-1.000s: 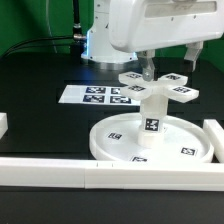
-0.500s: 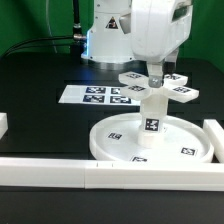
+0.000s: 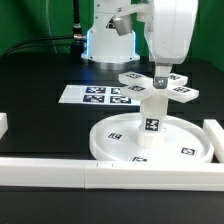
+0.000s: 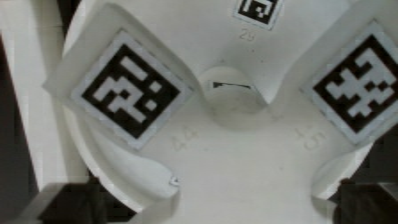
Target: Assemble round table
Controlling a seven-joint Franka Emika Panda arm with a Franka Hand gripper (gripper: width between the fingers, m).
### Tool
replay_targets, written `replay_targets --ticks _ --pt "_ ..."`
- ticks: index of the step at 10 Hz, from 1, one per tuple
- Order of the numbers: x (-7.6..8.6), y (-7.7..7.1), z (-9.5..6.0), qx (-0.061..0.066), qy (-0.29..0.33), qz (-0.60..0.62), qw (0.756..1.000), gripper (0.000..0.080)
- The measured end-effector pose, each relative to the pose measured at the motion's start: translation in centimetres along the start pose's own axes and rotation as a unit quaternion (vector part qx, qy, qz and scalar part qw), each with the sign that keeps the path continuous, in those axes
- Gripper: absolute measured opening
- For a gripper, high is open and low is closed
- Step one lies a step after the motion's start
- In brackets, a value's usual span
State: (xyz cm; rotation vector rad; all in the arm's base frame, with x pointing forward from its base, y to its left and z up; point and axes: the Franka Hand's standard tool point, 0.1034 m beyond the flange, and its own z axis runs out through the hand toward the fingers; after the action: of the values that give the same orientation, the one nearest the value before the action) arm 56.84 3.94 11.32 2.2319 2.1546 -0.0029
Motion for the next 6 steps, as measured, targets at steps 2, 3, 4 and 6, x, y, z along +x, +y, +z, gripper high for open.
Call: replay_targets --ticks 2,3,4,6 --pt "0.06 -0.49 0.31 0.004 -0.004 -0.006 1.000 0.0648" --pt "0.18 -0.78 0.52 0.007 -0.004 -0.003 1.000 0.0648" --pt "0.20 -0.95 0.67 0.009 -0.004 -0.002 1.000 0.0648" --pt "0.18 -1.04 0.89 0.011 -0.004 -0.001 1.000 0.0648"
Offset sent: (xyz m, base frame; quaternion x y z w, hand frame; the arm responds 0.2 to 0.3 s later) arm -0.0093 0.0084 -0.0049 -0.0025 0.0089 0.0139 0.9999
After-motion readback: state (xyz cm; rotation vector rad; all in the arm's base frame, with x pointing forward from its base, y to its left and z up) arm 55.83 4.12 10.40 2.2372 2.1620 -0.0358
